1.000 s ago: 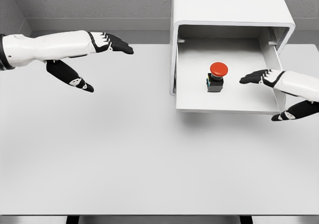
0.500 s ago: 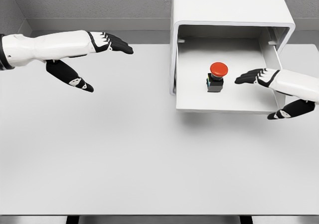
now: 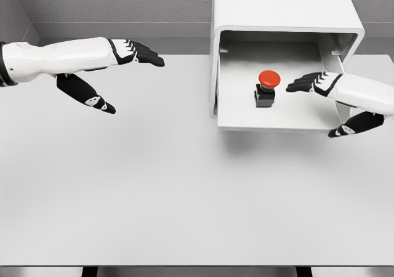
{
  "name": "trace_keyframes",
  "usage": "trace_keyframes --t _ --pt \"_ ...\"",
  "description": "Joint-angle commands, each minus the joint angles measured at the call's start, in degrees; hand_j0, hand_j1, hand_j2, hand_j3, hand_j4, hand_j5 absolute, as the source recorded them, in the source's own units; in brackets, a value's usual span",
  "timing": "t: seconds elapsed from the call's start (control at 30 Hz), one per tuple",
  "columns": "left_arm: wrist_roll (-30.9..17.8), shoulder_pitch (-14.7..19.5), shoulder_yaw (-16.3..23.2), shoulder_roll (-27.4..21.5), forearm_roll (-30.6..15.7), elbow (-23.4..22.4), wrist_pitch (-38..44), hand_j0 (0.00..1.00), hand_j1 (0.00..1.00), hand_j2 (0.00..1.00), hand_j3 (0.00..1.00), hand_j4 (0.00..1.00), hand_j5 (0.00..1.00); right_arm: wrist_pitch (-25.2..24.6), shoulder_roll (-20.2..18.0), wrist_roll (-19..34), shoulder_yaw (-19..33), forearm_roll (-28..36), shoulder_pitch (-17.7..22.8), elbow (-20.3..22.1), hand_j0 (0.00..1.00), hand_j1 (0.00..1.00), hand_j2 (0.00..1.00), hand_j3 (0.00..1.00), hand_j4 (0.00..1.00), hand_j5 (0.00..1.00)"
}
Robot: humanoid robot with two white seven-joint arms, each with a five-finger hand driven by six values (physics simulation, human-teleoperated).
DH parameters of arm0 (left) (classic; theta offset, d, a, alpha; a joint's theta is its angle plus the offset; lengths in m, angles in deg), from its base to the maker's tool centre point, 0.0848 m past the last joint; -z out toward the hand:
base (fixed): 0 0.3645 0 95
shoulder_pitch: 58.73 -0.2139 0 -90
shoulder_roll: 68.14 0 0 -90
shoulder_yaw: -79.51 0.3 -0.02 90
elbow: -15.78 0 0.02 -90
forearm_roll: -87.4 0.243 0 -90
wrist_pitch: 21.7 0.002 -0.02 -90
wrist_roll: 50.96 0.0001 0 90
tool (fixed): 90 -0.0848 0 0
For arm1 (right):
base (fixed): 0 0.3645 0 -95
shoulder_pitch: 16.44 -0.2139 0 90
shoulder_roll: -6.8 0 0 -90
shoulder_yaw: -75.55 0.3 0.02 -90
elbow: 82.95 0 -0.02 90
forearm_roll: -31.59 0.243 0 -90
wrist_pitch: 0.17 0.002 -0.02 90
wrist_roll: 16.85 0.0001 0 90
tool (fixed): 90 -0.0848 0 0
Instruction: Slide open multi-storey tabletop storage cabinets and put open load switch and slide close multi-storey tabletop storage cabinets
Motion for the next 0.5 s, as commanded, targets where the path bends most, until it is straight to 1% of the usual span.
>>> trace_keyframes --t 0.0,0.1,0.13,0.23,0.3,0.33,0.4,0.47 --pt "0.0 0.0 0.0 -0.1 -0.4 0.1 0.2 1.00 1.00 1.00 1.00 1.00 1.00 -0.1 0.5 -0.1 0.1 0.1 0.0 -1.1 1.00 1.00 1.00 1.00 1.00 1.00" --pt "0.0 0.0 0.0 -0.1 -0.4 0.0 0.1 1.00 1.00 1.00 1.00 1.00 1.00 -0.1 0.7 -0.1 0.1 0.1 -0.5 -2.2 1.00 1.00 1.00 1.00 1.00 1.00" --pt "0.0 -0.1 0.0 -0.1 -0.4 0.0 0.2 1.00 1.00 1.00 1.00 1.00 1.00 -0.1 1.6 -0.1 0.1 -0.3 -1.1 -2.8 1.00 1.00 1.00 1.00 1.00 1.00" --pt "0.0 -0.1 0.0 -0.1 -0.4 0.0 0.1 1.00 1.00 1.00 1.00 1.00 1.00 -0.1 2.6 -0.1 0.0 -0.3 -2.1 -4.1 1.00 1.00 1.00 1.00 1.00 1.00" --pt "0.0 -0.1 0.0 -0.1 -0.4 0.0 0.2 1.00 1.00 1.00 1.00 1.00 1.00 -0.1 3.2 -0.1 0.0 -1.1 -2.5 -4.1 1.00 1.00 1.00 1.00 1.00 1.00" --pt "0.0 -0.1 0.0 -0.1 -0.4 0.0 0.2 1.00 1.00 1.00 1.00 1.00 1.00 -0.1 4.2 -0.1 0.0 -1.2 -2.5 -4.2 1.00 1.00 1.00 1.00 1.00 1.00" --pt "0.0 -0.1 0.0 -0.1 -0.4 0.1 0.2 1.00 1.00 1.00 1.00 1.00 1.00 -0.1 4.4 -0.1 0.0 -1.2 -3.2 -4.2 1.00 1.00 1.00 1.00 1.00 1.00" --pt "0.0 -0.1 0.0 -0.1 -0.4 0.1 0.1 1.00 1.00 1.00 1.00 1.00 1.00 -0.1 4.9 -0.1 0.0 -1.3 -4.1 -5.4 1.00 1.00 1.00 1.00 1.00 1.00"
